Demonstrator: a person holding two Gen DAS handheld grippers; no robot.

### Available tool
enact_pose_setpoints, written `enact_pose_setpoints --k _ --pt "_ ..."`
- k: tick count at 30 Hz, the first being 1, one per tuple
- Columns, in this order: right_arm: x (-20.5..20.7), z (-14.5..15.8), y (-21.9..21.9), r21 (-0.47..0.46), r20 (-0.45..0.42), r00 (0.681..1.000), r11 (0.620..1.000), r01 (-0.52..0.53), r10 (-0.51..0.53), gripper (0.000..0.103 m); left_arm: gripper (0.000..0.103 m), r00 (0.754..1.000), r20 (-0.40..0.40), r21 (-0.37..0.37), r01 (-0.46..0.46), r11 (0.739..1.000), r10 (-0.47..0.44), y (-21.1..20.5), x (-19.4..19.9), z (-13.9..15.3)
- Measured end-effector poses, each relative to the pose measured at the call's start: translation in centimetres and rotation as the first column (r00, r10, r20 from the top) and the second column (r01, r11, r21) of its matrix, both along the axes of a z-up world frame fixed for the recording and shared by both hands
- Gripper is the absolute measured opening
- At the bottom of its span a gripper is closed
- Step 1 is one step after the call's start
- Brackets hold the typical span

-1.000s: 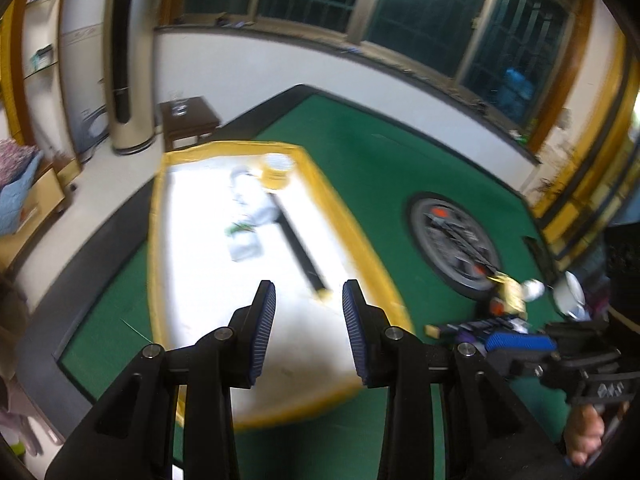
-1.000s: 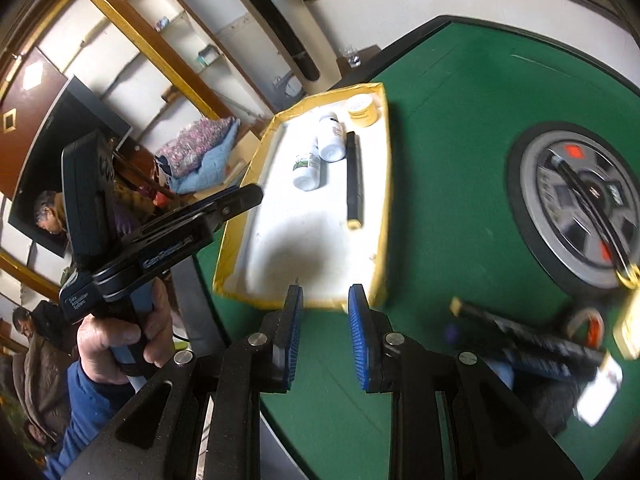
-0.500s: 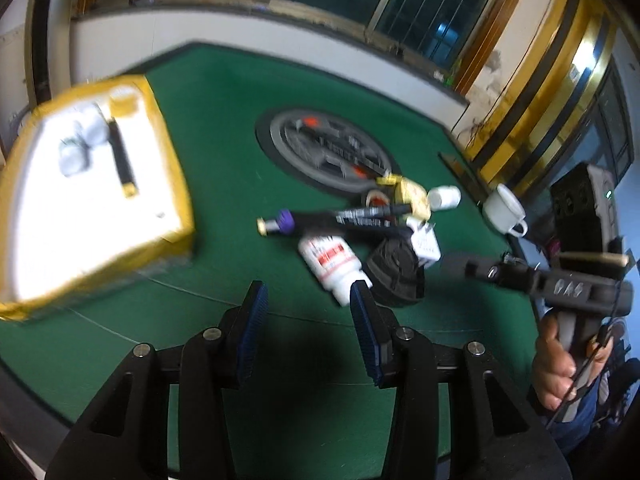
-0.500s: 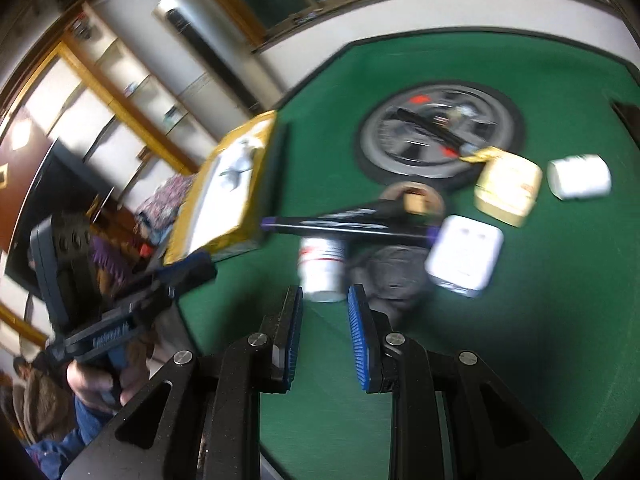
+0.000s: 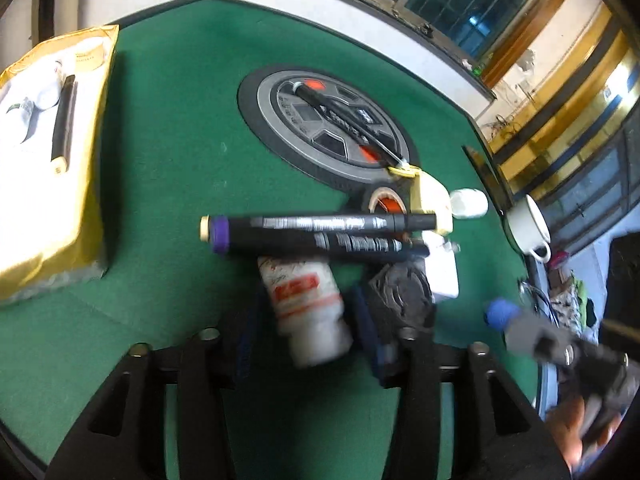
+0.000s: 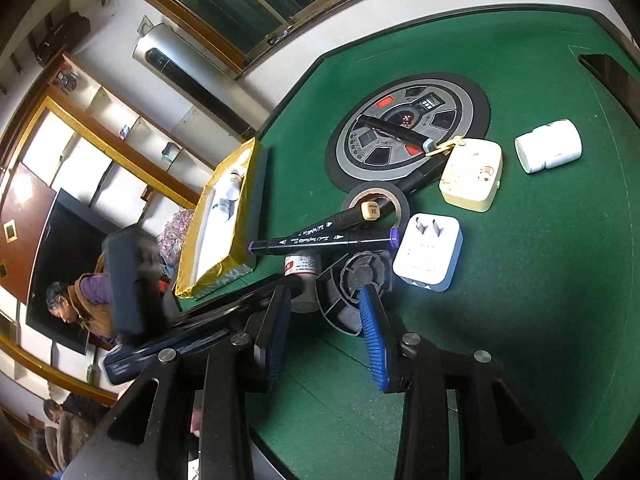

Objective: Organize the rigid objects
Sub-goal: 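Move both grippers back from the tray to the cluttered objects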

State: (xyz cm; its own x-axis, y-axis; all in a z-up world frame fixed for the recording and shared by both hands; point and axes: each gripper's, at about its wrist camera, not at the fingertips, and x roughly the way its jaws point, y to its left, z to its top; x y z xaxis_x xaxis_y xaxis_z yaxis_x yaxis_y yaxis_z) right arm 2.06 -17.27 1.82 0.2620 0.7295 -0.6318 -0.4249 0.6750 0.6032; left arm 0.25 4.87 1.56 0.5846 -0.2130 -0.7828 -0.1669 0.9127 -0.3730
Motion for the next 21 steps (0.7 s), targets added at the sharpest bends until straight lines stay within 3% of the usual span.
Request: enact_pose_setpoints --k 1,4,9,13,21 --pt "0.0 -0.1 0.1 -0.001 -0.001 1.0 1.0 0.002 -0.002 0.032 0.056 1.0 0.007 0.003 -0.002 1.0 0.002 0.1 0.3 -0.1" --pt "0.1 -0.5 0.2 -0.013 -0.01 1.0 1.0 0.003 -0.003 0.032 0.058 1.0 0.019 -0.005 0.0 1.0 0.0 0.9 0.4 -0.5" --pt "0.3 -1.2 0.4 -0.048 -0.026 1.0 0.999 0.009 -0.01 0.032 0.039 0.994 0.031 0.1 0.101 0.99 -0.105 0.3 -2.3 -0.7" --pt "0.6 -2.0 0.8 -0.117 -0.002 0.999 0.992 0.042 -0.043 0.039 0.038 0.991 0.049 0.144 0.113 0.983 -0.121 0.3 -4.3 -0.9" --pt "0.5 -2.4 3.2 -0.183 0.097 0.995 0.983 0.027 -0.01 0.04 0.038 0.988 0.07 0.206 0.119 0.971 -0.136 0.0 -4.7 -0.7"
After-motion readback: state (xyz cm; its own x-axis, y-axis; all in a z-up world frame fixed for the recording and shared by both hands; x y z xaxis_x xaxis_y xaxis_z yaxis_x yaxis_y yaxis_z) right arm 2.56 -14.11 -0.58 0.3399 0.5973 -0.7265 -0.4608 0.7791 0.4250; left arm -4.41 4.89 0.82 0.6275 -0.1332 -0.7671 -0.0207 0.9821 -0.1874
